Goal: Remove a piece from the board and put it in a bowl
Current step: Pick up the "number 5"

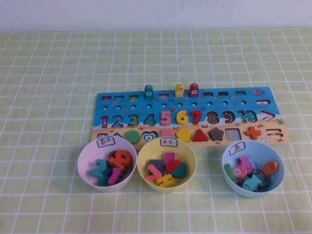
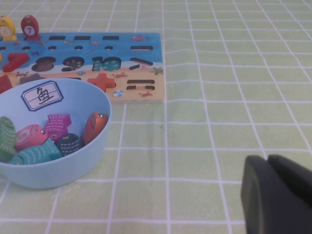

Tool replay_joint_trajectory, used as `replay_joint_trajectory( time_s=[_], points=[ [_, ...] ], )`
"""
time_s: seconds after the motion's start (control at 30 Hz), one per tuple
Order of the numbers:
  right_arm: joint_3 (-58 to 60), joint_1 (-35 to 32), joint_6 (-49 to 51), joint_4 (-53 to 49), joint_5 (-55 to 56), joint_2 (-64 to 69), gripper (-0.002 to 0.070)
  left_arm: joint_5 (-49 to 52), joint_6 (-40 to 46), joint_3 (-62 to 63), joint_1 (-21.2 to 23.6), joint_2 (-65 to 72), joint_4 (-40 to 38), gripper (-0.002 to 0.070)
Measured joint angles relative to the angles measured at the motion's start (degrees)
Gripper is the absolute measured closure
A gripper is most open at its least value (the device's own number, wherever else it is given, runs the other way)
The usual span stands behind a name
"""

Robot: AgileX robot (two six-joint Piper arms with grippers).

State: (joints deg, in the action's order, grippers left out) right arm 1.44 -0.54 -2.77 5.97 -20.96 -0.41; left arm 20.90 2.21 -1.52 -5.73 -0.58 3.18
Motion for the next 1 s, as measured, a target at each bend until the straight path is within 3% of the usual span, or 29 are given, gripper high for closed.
replay_joint_trajectory(
  time_s=[0.17,0.47,0.77,1.0],
  points=[
    [0.00,0.00,0.00,0.00,0.00,0.00,0.0694,-2.65,-1.36,0.00,0.00,0.00,-4.94,0.0679],
    [0.00,0.00,0.00,0.00,0.00,0.00,0.0694,-17.96,-16.15,0.00,0.00,0.00,-30.86,0.0679],
    [0.00,0.00,0.00,0.00,0.00,0.00,0.0694,-25.58,-17.72,0.00,0.00,0.00,-34.68,0.0679],
    [0.00,0.00,0.00,0.00,0.00,0.00,0.0694,-20.90,-15.70,0.67,0.00,0.00,-34.68,0.0679]
  ],
)
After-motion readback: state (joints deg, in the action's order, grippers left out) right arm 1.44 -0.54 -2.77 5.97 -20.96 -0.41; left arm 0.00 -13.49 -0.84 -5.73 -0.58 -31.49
